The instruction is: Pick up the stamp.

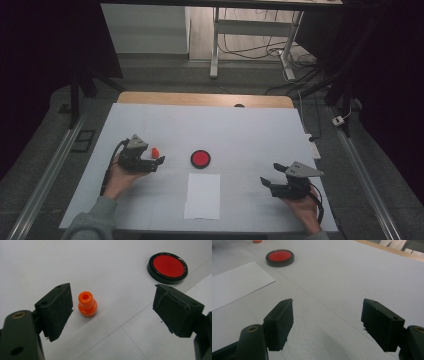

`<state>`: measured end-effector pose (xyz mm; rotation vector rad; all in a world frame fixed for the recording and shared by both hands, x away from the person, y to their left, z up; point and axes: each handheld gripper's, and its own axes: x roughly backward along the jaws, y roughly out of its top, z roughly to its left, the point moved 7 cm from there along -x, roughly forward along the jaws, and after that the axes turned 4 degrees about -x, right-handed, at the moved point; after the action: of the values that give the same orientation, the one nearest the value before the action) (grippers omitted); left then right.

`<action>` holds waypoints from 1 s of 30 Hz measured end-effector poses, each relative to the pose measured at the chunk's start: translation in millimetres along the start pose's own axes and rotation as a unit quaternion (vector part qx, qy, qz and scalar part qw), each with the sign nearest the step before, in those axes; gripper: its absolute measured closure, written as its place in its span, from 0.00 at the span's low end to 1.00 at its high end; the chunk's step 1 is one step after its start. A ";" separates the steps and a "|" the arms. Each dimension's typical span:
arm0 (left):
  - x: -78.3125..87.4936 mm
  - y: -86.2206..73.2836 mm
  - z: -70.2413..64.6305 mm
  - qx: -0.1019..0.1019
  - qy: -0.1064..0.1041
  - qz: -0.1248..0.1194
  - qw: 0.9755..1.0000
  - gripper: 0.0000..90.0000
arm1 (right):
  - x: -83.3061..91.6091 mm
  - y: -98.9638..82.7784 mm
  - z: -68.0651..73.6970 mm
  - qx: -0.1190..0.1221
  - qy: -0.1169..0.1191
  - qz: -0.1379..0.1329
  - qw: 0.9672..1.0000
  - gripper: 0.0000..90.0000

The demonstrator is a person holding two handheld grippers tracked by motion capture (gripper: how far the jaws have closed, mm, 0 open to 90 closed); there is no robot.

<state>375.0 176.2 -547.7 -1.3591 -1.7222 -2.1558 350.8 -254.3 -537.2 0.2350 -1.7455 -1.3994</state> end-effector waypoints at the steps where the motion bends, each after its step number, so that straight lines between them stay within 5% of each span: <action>1: -1.1 0.6 1.7 0.001 0.001 0.000 1.000 0.18 | -0.5 0.3 0.4 0.000 0.001 0.000 1.000 0.28; 12: -15.0 4.3 22.6 0.020 0.011 0.002 1.000 0.22 | -2.4 -0.9 2.8 0.009 0.003 0.007 1.000 0.29; 30: -28.9 -11.8 29.0 0.004 0.006 0.022 1.000 0.47 | -4.7 -3.8 3.4 0.009 0.003 0.014 1.000 0.29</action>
<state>403.1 191.2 -576.1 -1.3670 -1.6770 -2.1277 349.8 -250.3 -542.8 0.2221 -1.7507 -1.3620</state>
